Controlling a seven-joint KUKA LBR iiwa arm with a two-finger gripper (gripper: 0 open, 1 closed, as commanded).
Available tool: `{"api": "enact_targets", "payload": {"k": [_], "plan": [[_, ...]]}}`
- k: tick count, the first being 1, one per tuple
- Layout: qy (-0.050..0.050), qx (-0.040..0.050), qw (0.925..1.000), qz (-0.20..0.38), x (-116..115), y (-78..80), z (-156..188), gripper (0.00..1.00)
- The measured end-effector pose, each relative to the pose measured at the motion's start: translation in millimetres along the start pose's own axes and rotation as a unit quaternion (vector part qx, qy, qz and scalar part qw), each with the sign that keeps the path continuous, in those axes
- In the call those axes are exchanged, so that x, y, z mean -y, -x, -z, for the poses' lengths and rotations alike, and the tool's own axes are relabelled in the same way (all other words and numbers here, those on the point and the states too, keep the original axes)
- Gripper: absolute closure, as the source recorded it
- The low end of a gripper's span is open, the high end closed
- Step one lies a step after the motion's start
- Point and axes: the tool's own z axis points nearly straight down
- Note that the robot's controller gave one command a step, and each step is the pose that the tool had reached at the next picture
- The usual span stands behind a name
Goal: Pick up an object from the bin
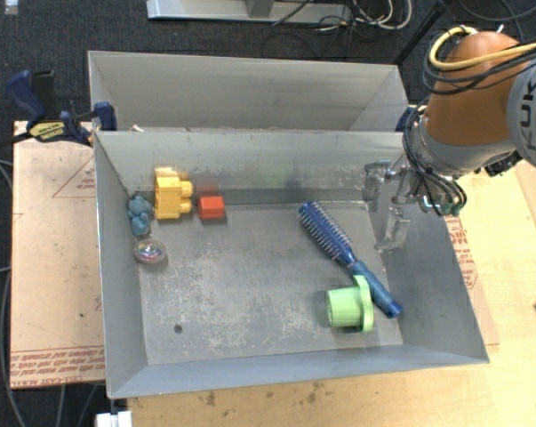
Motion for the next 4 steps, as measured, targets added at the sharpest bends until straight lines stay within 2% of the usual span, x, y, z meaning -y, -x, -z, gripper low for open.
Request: {"api": "enact_targets", "payload": {"k": [1, 2, 3, 4], "plan": [[0.001, 0.0008, 0.9997, 0.026, -50, -34.3, -116, 0.00], [-0.003, 0.0073, 0.9994, 0.035, 35, -2.6, -78, 0.00], [0.000, 0.0041, 0.9753, 0.221, -2, -58.3, -114, 0.00], [-0.002, 0.0054, 0.8909, 0.454, -16, -119.7, -129, 0.00]]}}
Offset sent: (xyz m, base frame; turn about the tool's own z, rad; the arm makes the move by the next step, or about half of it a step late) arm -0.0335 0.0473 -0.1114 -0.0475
